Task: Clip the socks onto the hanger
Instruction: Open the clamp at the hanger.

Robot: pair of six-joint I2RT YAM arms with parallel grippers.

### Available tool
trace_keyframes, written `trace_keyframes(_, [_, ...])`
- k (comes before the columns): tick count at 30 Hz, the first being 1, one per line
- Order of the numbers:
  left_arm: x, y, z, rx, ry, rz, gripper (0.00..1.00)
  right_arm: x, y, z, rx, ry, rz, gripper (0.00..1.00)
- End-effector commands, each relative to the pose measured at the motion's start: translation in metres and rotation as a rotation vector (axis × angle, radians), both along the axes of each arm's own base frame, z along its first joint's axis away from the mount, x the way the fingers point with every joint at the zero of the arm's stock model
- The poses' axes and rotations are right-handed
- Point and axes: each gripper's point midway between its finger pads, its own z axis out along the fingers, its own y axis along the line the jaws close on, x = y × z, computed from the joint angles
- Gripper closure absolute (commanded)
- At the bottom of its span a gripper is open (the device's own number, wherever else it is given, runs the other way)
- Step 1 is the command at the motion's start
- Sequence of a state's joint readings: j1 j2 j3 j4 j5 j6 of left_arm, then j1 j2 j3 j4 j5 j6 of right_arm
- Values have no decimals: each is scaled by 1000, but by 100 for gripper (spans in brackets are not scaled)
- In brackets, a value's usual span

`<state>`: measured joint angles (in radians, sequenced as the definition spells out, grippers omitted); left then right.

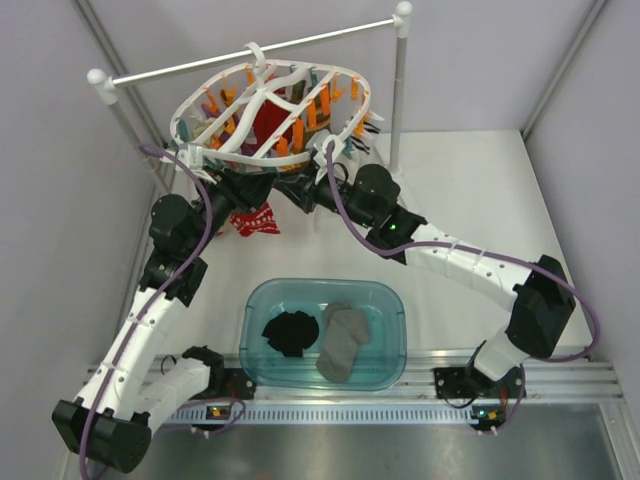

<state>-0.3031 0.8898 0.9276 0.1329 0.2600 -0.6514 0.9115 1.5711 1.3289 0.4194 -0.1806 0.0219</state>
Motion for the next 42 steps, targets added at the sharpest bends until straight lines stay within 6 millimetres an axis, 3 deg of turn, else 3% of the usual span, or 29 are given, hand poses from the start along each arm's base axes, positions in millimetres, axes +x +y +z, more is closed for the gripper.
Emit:
trace_keyframes(1, [2, 4, 36, -41, -107, 27, 50, -25, 0, 26, 56, -33, 70, 100])
trace_keyframes(11, [15, 7, 60, -115, -162, 66, 47, -25, 0, 24, 57, -25, 73, 100])
trace_keyframes(18, [16, 15, 64, -133, -174, 110, 49, -26, 1, 15, 49, -2, 77, 100])
trace_keyframes(21, [15, 16, 65, -140, -174, 111, 62, -26, 1, 13, 46, 5, 81, 100])
trace_keyframes(26, [14, 10, 63, -158, -146, 77, 99, -25, -2, 7, 23, 5, 70, 100])
trace_keyframes(27, [14, 9, 62, -159, -139, 72, 100, -25, -2, 6, 20, 6, 67, 99])
trace_keyframes(29, [14, 8, 57, -162, -116, 62, 100, -25, -7, 2, 8, 14, 59, 84])
trace_keyframes(30, [15, 7, 54, -160, -110, 61, 100, -24, -9, 0, -1, 21, 54, 67])
trace_keyframes(32, [15, 7, 51, -159, -102, 62, 100, -26, -16, 1, -12, 18, 51, 59])
trace_keyframes(33, [16, 7, 48, -155, -95, 63, 100, -26, -18, -6, -42, 35, 52, 49])
trace_keyframes(35, [17, 7, 44, -146, -85, 67, 100, -30, -27, -5, -76, 29, 79, 39])
trace_keyframes(37, [17, 7, 43, -139, -84, 68, 100, -38, -35, -19, -129, 64, 127, 23])
trace_keyframes(38, [17, 7, 42, -136, -84, 69, 100, -43, -41, -16, -149, 29, 139, 15])
trace_keyframes(39, [17, 7, 40, -133, -80, 68, 100, -50, -46, -30, -202, 51, 166, 8])
trace_keyframes(41, [17, 7, 38, -126, -78, 65, 100, -66, -52, -44, -278, 15, 235, 7])
trace_keyframes(42, [17, 6, 35, -123, -75, 66, 100, -80, -55, -62, -334, 42, 295, 7])
